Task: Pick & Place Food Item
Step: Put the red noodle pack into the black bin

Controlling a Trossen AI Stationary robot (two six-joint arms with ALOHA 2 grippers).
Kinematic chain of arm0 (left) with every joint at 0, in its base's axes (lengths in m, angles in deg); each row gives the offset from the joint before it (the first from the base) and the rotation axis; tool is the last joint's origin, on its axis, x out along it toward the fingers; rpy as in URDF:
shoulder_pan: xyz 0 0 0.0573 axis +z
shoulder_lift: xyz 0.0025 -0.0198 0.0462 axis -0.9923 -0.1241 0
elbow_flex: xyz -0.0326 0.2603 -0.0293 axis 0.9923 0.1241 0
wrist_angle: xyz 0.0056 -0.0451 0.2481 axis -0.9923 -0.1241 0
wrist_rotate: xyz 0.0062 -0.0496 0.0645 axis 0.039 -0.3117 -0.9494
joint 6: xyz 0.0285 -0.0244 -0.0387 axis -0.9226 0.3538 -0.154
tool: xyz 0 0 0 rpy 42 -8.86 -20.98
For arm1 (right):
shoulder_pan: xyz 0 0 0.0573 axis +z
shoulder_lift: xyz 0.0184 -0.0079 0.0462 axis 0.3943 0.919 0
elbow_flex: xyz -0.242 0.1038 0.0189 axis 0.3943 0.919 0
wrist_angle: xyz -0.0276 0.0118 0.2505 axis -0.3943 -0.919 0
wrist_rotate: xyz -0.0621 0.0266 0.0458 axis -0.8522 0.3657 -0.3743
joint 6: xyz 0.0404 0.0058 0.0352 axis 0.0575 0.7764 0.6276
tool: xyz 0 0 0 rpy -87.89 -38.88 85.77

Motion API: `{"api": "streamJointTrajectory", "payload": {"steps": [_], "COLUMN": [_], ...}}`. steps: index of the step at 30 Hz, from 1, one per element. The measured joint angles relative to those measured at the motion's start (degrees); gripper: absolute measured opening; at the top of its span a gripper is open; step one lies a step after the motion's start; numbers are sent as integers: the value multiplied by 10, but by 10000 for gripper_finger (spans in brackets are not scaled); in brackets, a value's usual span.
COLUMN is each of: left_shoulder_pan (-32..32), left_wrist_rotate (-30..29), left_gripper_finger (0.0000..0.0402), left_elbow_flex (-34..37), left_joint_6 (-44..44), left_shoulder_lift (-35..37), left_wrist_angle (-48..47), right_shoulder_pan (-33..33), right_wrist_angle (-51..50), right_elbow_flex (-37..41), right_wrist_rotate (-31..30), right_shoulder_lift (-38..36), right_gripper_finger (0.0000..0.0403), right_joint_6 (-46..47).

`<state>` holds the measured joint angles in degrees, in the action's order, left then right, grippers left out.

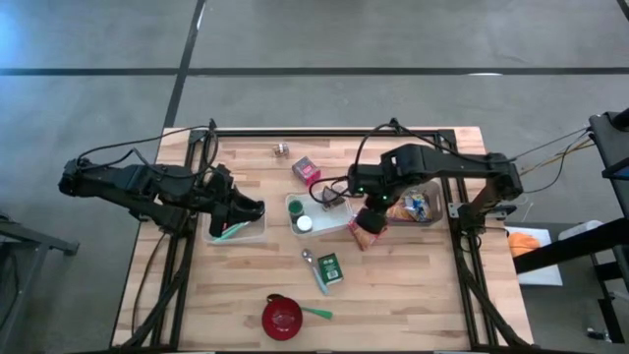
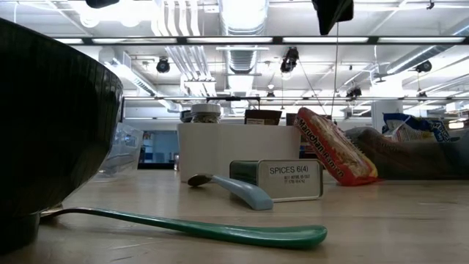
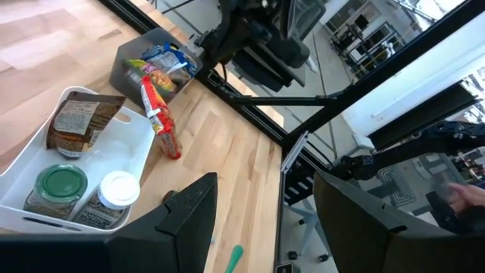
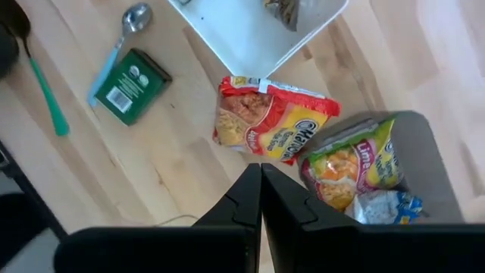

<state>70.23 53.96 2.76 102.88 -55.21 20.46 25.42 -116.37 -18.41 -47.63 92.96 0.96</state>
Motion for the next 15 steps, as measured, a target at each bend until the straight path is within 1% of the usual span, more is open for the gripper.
{"api": "streamJointTrajectory", "payload": {"steps": [4, 6, 9, 12, 15], "left_shoulder_pan": [0, 0, 0, 0, 0], "left_wrist_rotate": [0, 1, 2, 2, 2], "left_gripper_finger": [220, 220, 220, 220, 220], "left_elbow_flex": [0, 0, 0, 0, 0], "left_joint_6": [0, 0, 0, 0, 0], "left_shoulder_lift": [0, 0, 0, 0, 0], "left_wrist_angle": [0, -1, -3, -3, -3], "right_shoulder_pan": [0, 0, -3, -9, -12], "right_wrist_angle": [6, 8, 12, 33, 59], "right_elbow_flex": [7, 13, 21, 35, 45], "right_wrist_rotate": [-3, -3, -3, -12, -31], "right_shoulder_lift": [10, 16, 25, 30, 38], "right_gripper_finger": [12, 25, 70, 133, 193], "right_joint_6": [-105, -163, -231, -293, -380]}}
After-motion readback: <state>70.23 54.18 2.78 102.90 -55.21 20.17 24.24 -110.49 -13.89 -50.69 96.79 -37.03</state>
